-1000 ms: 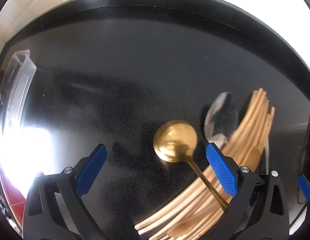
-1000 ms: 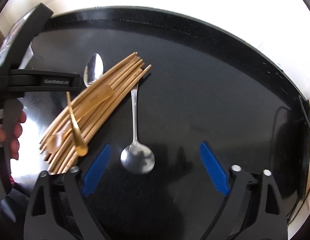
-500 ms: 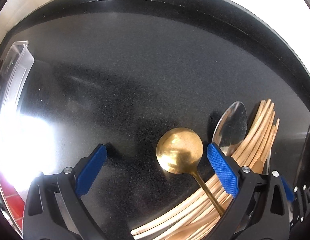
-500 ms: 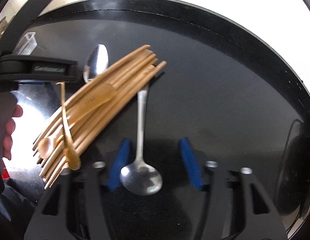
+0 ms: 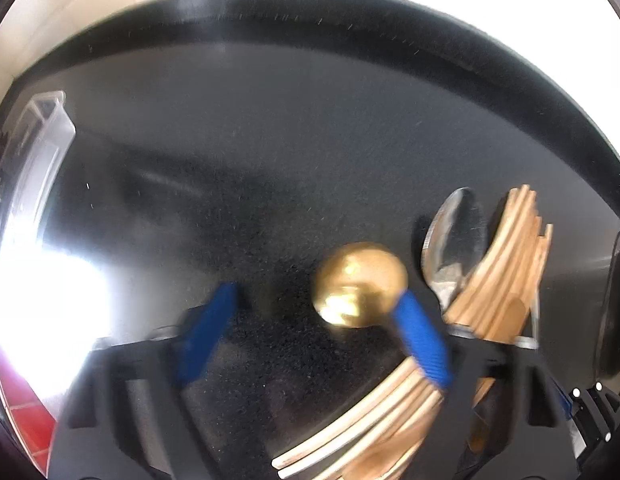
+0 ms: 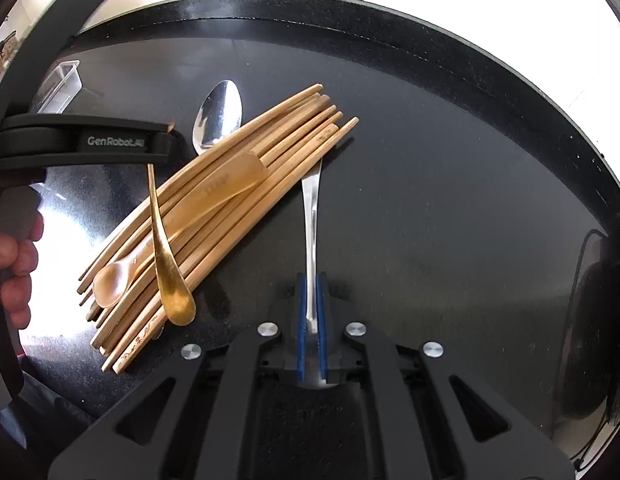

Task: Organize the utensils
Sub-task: 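Grasp the silver spoon with the right tool while the left tool grasps the gold spoon, then carry both spoons over the clear plastic container with both tools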

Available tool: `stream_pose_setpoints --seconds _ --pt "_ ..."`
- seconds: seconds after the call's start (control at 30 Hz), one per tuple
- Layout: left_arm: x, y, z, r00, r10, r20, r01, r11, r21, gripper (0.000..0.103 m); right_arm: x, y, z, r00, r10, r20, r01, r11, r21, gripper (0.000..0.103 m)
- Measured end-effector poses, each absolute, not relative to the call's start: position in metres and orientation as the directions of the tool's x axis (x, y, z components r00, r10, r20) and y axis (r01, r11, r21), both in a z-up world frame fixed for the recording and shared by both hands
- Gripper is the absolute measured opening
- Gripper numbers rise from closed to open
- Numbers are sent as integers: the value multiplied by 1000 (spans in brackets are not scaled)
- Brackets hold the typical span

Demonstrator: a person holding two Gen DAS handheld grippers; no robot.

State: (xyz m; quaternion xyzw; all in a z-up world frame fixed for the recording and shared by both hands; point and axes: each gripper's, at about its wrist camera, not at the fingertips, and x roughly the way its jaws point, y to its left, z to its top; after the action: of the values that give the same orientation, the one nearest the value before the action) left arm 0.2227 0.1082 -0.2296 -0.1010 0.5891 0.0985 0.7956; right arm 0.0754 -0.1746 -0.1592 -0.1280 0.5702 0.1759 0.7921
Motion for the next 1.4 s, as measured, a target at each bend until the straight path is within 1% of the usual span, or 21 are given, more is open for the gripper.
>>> stream_pose_setpoints --seconds 0.03,0.13,0.2,0.27,0.3,0.33,0.37,0.4,0.53,0.83,1.0,1.13,1.27,1.33,1.4 --pt "222 105 -229 293 38 -955 -265 963 -43 36 76 -173 -159 288 132 -949 -419 908 -1 5" --pt "229 118 -234 305 12 -952 -249 966 -68 34 78 -168 -159 289 127 -949 -405 914 -1 5" --pt "213 117 -230 324 -13 -946 -231 969 -92 32 80 -167 -159 290 126 -949 -398 918 1 5" --pt "191 109 -219 354 -9 -935 -209 974 -88 25 80 -166 -159 290 127 -949 -384 923 6 5" --pt "189 117 -217 373 -12 -928 -199 976 -93 9 80 -166 -159 291 128 -948 -375 927 10 5" --pt "190 126 -218 379 -30 -925 -190 976 -110 3 80 -166 -159 294 124 -948 -365 931 9 5" --pt "189 134 -219 380 -35 -924 -195 974 -117 4 77 -168 -158 298 121 -947 -359 933 7 5" --pt "186 144 -220 381 -40 -924 -206 970 -127 3 76 -169 -157 301 121 -946 -348 937 9 5" --pt "173 176 -217 411 -94 -907 -208 959 -194 2 73 -175 -149 324 118 -939 -308 951 13 5" --pt "117 245 -190 472 -119 -873 -175 958 -226 2 65 -177 -127 393 95 -915 -222 975 6 5" --pt "105 261 -156 505 -119 -855 -132 968 -212 2 63 -175 -110 420 77 -904 -170 985 4 5" --pt "95 286 -127 523 -90 -847 -117 977 -177 2 58 -152 -96 435 88 -896 -181 983 8 5" --pt "92 295 -111 526 -51 -849 -130 982 -139 2 56 -111 -80 441 136 -887 -220 975 40 5" --pt "81 314 -97 529 -20 -849 -141 984 -111 2 55 -78 -69 447 170 -878 -265 963 52 5" --pt "68 341 -85 530 -9 -848 -160 981 -110 2 57 -48 -60 445 208 -871 -302 951 73 5"
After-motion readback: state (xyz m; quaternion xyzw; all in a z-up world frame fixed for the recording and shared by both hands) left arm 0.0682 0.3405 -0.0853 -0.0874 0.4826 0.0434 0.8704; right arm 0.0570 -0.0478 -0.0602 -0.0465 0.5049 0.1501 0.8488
